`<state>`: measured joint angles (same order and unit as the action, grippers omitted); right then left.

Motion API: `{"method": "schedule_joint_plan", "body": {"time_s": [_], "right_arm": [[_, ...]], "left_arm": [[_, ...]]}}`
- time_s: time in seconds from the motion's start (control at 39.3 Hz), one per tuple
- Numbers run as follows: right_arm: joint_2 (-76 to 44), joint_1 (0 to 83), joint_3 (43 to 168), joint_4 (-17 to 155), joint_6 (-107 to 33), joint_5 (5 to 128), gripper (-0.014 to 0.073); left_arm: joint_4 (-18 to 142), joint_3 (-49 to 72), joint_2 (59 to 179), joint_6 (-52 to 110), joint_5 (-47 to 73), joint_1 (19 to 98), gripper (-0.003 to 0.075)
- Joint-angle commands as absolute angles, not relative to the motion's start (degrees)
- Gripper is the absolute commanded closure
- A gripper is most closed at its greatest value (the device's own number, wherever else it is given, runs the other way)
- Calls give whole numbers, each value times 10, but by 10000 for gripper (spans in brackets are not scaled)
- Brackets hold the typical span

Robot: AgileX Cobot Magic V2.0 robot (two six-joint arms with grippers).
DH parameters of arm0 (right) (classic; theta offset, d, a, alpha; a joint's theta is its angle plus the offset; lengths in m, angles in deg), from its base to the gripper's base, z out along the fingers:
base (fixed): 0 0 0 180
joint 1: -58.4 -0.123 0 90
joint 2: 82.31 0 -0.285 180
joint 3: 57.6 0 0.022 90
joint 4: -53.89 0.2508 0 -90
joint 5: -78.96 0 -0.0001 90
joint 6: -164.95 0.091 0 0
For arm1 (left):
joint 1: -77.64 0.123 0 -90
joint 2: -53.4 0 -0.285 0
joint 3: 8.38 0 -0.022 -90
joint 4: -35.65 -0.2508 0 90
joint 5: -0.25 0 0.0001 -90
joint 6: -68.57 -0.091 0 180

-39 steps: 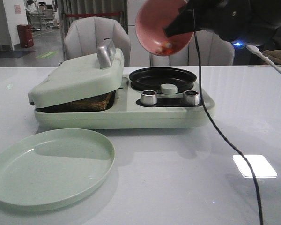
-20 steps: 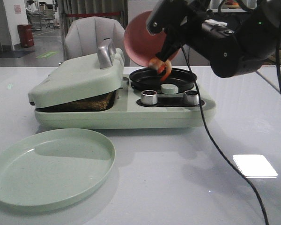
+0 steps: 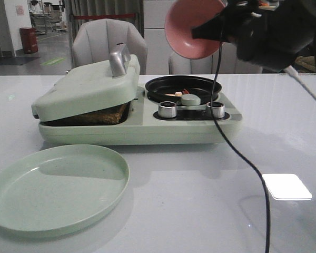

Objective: Make breakfast with bread and shrimp
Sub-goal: 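Lift the pink bowl and tip the shrimp into the black frying pan, then lower the pink bowl back onto the table and release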

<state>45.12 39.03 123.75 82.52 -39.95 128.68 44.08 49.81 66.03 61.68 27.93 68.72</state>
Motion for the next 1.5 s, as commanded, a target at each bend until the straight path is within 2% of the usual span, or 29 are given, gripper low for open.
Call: {"method": "schedule_joint_plan", "body": {"time_s": [0.0,0.25,0.51,0.69,0.92,1.15,1.48], "right_arm": [[361,397,1258,871,-376,1198,452],[240,447,1258,881,-377,800,452],[183,532,1257,836,-377,563,452],[188,598,1251,808,-377,445,452],[228,649,1249,810,-376,350,452],[282,658,1248,783,-370,315,452],[305,658,1215,709,-300,364,452]], "left_arm": [[448,482,666,622,231,684,606],[448,482,666,622,231,684,606],[448,482,666,622,231,684,606],[448,482,666,622,231,684,606],[448,482,666,622,231,684,606],[448,482,666,622,231,684,606],[448,482,666,622,231,684,606]]}}
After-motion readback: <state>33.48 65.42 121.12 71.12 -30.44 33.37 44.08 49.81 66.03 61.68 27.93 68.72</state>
